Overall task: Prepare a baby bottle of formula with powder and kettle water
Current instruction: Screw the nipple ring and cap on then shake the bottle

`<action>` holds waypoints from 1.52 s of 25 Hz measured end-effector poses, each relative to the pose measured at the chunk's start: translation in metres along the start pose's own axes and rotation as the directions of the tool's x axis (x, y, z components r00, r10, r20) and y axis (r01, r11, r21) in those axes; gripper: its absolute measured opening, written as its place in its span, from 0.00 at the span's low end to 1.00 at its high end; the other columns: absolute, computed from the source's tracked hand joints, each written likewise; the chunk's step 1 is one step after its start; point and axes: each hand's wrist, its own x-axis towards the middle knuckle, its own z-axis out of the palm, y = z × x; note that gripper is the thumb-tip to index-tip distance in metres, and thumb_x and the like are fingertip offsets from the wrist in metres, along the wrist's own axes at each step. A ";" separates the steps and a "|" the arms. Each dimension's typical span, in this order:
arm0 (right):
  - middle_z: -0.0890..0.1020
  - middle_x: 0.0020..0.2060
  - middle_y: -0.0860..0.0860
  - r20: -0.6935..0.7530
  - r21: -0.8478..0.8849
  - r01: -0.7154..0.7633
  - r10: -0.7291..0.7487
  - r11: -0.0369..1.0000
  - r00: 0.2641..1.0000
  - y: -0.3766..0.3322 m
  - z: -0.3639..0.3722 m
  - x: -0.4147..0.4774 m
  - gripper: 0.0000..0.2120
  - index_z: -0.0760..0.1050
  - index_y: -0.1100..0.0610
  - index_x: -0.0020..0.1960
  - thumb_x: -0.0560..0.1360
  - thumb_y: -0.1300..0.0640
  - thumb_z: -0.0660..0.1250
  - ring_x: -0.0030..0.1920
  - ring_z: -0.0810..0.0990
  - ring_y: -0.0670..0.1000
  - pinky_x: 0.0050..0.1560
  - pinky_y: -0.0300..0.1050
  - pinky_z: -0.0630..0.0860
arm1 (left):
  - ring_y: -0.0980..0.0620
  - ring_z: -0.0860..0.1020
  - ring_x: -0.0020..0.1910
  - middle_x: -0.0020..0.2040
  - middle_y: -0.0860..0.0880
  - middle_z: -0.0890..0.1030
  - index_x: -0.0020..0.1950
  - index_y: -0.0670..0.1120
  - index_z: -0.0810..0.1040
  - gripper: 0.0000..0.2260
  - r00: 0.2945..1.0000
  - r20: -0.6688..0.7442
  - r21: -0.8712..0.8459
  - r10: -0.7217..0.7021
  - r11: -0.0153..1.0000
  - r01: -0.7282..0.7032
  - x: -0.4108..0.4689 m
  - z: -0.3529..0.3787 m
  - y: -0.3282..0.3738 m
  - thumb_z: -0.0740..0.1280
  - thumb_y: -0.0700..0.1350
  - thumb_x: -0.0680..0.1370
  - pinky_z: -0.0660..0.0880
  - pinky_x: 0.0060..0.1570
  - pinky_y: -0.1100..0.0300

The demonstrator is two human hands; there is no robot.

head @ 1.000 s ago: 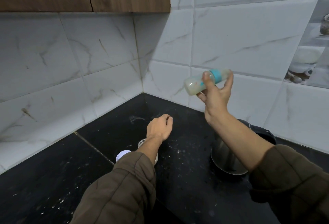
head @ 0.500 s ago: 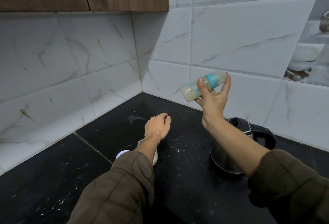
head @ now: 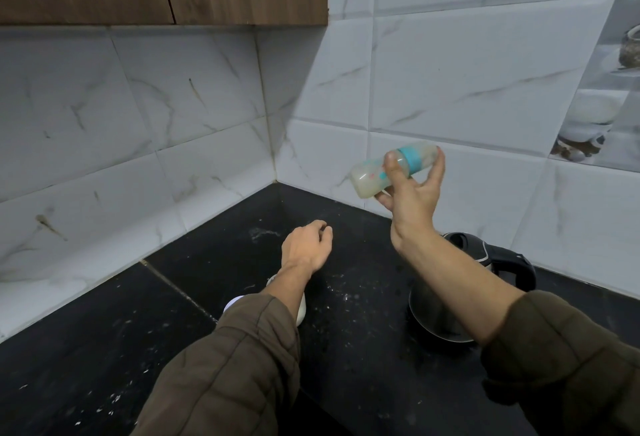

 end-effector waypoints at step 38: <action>0.87 0.53 0.53 0.243 -0.440 -0.162 0.290 0.884 0.926 0.038 -0.022 -0.017 0.43 0.57 0.41 0.81 0.75 0.55 0.78 0.54 0.88 0.54 0.51 0.57 0.86 | 0.43 0.81 0.50 0.51 0.47 0.84 0.60 0.50 0.78 0.11 0.991 0.120 0.053 -0.055 0.997 0.049 0.000 0.021 -0.012 0.62 0.52 0.83 0.75 0.46 0.53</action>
